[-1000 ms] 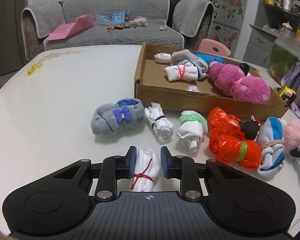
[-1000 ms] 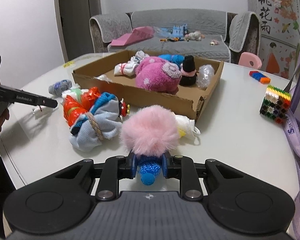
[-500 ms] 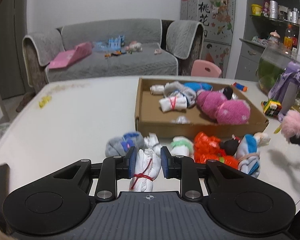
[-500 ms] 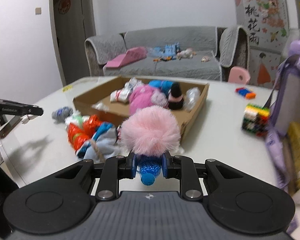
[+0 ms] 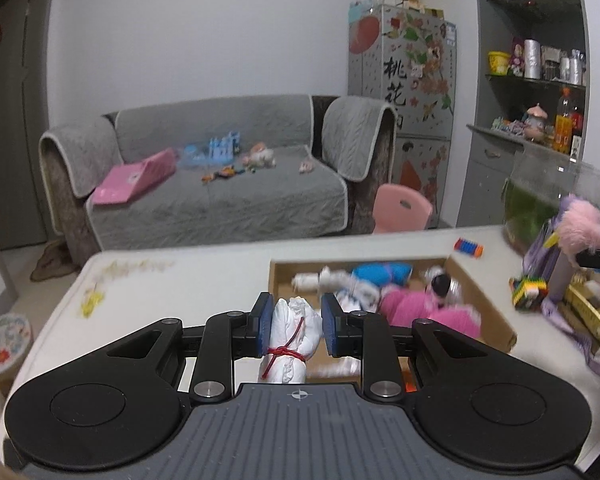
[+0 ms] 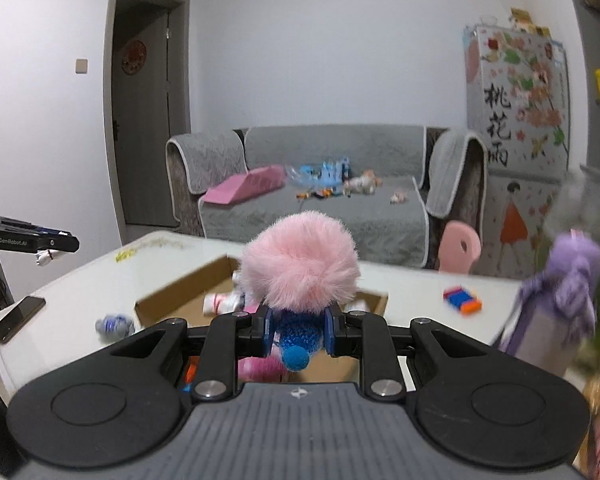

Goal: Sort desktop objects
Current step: 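Lift both held items and carry them over the cardboard box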

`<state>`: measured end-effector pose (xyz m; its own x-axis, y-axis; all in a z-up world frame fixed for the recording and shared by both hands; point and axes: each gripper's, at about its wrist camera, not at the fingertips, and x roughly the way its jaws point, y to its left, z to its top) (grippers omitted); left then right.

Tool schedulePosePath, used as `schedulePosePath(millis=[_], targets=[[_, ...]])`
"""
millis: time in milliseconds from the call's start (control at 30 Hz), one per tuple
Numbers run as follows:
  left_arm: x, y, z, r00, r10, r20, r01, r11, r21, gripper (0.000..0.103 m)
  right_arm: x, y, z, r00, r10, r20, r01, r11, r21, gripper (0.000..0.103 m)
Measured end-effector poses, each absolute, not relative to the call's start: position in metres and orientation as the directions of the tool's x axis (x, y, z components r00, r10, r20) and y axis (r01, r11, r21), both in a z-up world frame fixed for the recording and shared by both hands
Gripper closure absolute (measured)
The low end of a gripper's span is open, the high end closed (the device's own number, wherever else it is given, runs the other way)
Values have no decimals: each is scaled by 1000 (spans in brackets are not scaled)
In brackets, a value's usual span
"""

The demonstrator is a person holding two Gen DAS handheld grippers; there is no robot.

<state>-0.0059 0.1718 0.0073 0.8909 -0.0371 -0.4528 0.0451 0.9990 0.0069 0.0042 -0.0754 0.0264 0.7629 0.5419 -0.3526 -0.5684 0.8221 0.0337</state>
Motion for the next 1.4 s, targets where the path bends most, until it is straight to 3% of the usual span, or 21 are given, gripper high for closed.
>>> schedulePosePath(millis=[467, 1400], targets=[[59, 136, 15, 884, -72, -462, 108, 993, 51, 71, 49, -59, 38, 730, 585, -353, -615, 788, 32, 82], [163, 139, -104, 717, -61, -694, 138, 989, 56, 71, 92, -36, -30, 618, 541, -570, -607, 790, 92, 82]])
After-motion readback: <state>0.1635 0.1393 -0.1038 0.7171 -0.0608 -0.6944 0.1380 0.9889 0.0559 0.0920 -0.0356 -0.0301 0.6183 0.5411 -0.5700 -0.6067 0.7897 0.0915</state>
